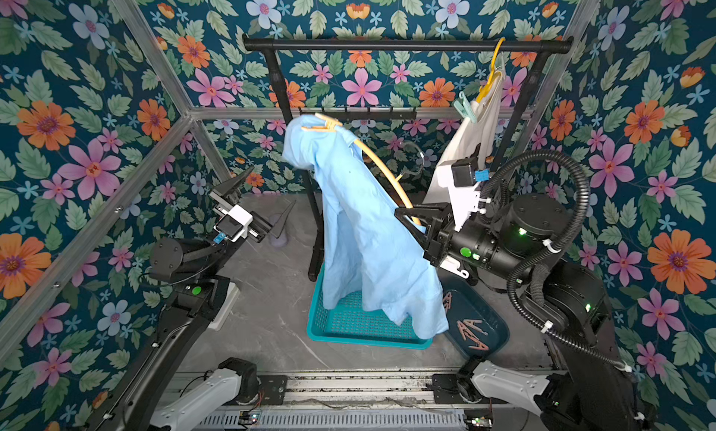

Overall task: Use clothespins to secure the t-shirt on both sides of the hanger
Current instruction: Hang the hanger on the clothesline.

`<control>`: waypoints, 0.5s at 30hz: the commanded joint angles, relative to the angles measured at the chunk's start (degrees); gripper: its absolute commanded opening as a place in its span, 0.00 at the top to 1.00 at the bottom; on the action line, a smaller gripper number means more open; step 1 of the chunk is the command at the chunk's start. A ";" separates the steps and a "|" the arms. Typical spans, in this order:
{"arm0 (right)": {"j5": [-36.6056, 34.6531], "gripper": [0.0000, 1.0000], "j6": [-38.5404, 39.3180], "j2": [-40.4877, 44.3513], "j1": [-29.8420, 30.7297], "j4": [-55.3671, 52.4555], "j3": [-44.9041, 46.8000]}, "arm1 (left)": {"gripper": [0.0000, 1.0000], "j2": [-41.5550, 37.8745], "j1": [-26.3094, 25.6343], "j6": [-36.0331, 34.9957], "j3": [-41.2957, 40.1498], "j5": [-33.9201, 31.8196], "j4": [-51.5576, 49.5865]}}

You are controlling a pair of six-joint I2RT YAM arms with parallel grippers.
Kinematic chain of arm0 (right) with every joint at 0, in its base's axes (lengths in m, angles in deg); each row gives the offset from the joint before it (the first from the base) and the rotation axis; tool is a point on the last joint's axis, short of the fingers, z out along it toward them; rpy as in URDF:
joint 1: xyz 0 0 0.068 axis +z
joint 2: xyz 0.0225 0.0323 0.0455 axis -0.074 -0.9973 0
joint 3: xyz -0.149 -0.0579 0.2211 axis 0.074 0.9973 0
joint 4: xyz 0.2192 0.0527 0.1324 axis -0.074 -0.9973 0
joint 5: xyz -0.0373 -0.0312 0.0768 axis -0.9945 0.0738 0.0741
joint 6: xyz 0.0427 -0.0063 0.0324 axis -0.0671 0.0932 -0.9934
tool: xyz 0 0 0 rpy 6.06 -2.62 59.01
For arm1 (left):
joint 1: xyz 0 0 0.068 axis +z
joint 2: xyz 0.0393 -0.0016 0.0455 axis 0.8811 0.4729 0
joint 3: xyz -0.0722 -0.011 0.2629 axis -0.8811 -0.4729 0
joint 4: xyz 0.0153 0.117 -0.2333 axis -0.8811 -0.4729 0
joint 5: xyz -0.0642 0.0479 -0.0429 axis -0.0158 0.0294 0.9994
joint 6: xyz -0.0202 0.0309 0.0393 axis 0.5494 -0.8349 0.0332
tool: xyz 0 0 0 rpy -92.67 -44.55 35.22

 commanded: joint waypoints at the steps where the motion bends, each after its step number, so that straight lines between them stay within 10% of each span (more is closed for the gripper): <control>1: -6.32 1.00 -0.11 -3.35 0.03 6.55 -4.79 | 0.01 -0.96 0.04 2.77 -0.27 -2.59 0.33; 15: -24.29 1.00 -5.12 -19.98 0.03 0.88 -21.19 | 0.02 -0.85 -0.19 7.92 -3.22 -4.86 -0.39</control>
